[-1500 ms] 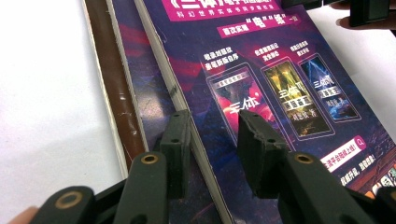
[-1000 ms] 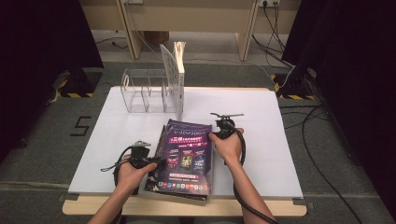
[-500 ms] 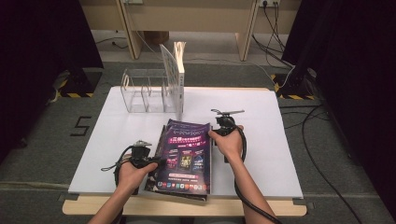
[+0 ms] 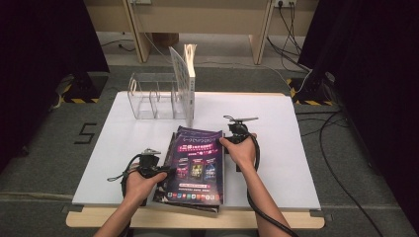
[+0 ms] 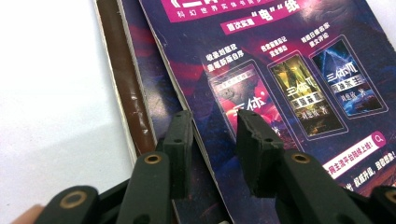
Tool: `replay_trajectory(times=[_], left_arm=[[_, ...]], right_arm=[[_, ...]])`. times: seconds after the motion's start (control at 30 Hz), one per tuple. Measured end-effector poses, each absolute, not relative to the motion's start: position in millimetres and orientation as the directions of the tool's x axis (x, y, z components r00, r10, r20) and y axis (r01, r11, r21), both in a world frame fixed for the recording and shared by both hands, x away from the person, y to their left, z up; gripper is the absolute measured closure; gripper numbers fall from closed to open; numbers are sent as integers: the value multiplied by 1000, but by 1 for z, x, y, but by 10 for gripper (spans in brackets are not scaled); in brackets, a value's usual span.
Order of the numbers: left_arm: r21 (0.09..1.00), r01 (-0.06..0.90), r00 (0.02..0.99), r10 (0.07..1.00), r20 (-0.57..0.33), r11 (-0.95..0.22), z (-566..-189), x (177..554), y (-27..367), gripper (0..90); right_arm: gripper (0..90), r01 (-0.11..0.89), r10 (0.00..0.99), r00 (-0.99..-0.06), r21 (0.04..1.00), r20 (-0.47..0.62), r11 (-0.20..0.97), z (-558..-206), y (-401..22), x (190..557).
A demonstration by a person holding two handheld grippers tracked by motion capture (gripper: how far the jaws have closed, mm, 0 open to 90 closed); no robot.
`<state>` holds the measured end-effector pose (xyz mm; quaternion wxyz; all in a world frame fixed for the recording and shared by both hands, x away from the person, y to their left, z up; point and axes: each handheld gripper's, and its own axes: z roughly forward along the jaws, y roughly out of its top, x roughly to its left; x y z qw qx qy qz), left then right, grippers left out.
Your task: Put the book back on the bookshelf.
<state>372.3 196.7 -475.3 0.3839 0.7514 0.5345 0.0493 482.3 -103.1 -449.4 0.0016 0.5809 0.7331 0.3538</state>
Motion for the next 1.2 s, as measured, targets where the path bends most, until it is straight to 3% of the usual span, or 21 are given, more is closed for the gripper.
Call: replay_trajectory(times=[0.2, 0.57, 0.87, 1.2], left_arm=[[631, 764, 425, 842, -334, -136, -475, 372, 197, 658], [637, 760, 427, 839, -337, -130, -475, 371, 199, 655], [694, 714, 442, 828, -345, -92, -462, 365, 205, 613], [733, 676, 449, 828, -336, -69, -446, 360, 210, 587]], right_arm=[[673, 851, 856, -334, 518, 395, 93, -453, -100, 484], [786, 823, 828, -386, 557, 408, 110, -440, -97, 478], [831, 772, 770, -430, 634, 472, 42, -417, -94, 464], [834, 681, 726, -532, 730, 436, 61, -390, -79, 447]])
